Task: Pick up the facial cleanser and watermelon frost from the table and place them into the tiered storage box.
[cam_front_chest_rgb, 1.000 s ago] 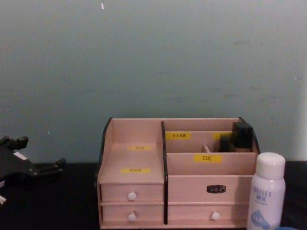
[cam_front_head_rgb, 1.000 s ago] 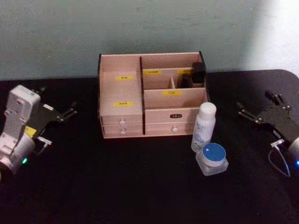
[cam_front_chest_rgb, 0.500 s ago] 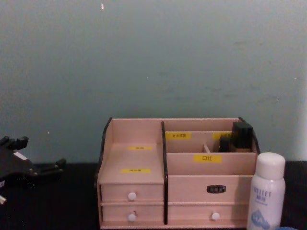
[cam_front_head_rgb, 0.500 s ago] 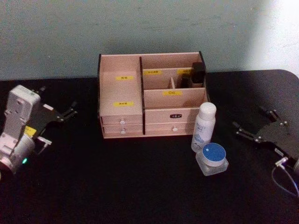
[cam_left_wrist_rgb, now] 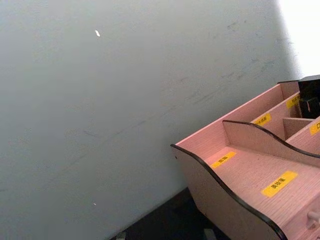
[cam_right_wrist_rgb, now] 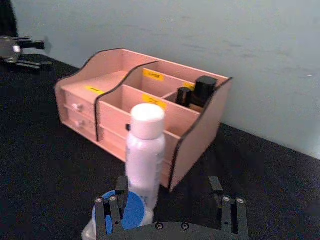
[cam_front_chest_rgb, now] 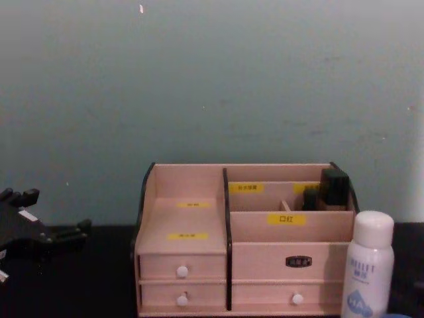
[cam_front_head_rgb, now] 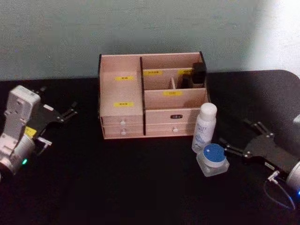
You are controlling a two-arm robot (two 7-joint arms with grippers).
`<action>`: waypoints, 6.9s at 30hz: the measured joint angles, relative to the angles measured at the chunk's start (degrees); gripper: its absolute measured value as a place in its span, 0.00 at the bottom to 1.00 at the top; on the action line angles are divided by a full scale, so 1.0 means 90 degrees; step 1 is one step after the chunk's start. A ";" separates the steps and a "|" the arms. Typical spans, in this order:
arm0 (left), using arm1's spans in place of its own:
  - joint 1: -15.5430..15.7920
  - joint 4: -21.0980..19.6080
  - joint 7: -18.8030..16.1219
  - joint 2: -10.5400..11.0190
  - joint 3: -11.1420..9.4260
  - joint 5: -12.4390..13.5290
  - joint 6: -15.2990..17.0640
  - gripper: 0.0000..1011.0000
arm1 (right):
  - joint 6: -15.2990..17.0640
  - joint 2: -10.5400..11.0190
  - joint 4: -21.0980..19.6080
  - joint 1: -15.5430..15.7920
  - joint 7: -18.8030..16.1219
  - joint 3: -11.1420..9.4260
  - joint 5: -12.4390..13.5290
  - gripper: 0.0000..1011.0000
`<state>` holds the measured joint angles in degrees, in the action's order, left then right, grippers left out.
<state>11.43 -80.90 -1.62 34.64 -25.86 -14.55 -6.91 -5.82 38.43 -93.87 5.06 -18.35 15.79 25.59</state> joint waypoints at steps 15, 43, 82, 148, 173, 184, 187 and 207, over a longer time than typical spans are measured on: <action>0.0000 0.0000 0.0000 0.0000 0.0000 0.0000 0.0000 0.99 | -0.0045 -0.0380 0.0530 -0.0486 -0.0632 0.0209 -0.0209 0.99; 0.0000 0.0000 0.0000 0.0000 0.0000 0.0000 0.0000 0.99 | -0.0207 -0.1044 0.1575 -0.1354 -0.1350 0.0330 -0.0479 0.99; -0.0001 0.0000 0.0000 0.0000 0.0000 0.0000 0.0000 0.99 | -0.0239 -0.1226 0.2013 -0.1727 -0.1583 0.0478 -0.0407 0.99; 0.0000 0.0000 0.0000 0.0000 0.0000 0.0000 0.0000 0.99 | -0.0345 -0.1229 0.2012 -0.1720 -0.1633 0.0434 -0.0317 0.58; 0.0000 0.0000 0.0000 0.0000 0.0000 0.0000 0.0000 0.99 | -0.0157 -0.1022 0.1466 -0.1845 -0.2148 0.0367 0.0465 0.58; 0.0000 0.0000 0.0000 0.0000 0.0000 0.0000 0.0000 0.99 | -0.0106 -0.0864 0.1319 -0.2122 -0.2288 0.0485 0.0656 0.58; 0.0000 0.0000 0.0000 0.0000 0.0000 0.0000 0.0000 0.99 | -0.0106 -0.0839 0.1315 -0.2257 -0.2306 0.0541 0.0654 0.58; -0.0001 0.0000 0.0000 0.0000 0.0000 0.0000 0.0000 0.99 | -0.0196 -0.1225 0.2244 -0.3409 -0.2478 0.1000 0.0478 0.58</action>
<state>11.43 -80.90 -1.62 34.65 -25.86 -14.55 -6.91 -7.58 27.40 -73.68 -25.62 -40.65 24.79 29.89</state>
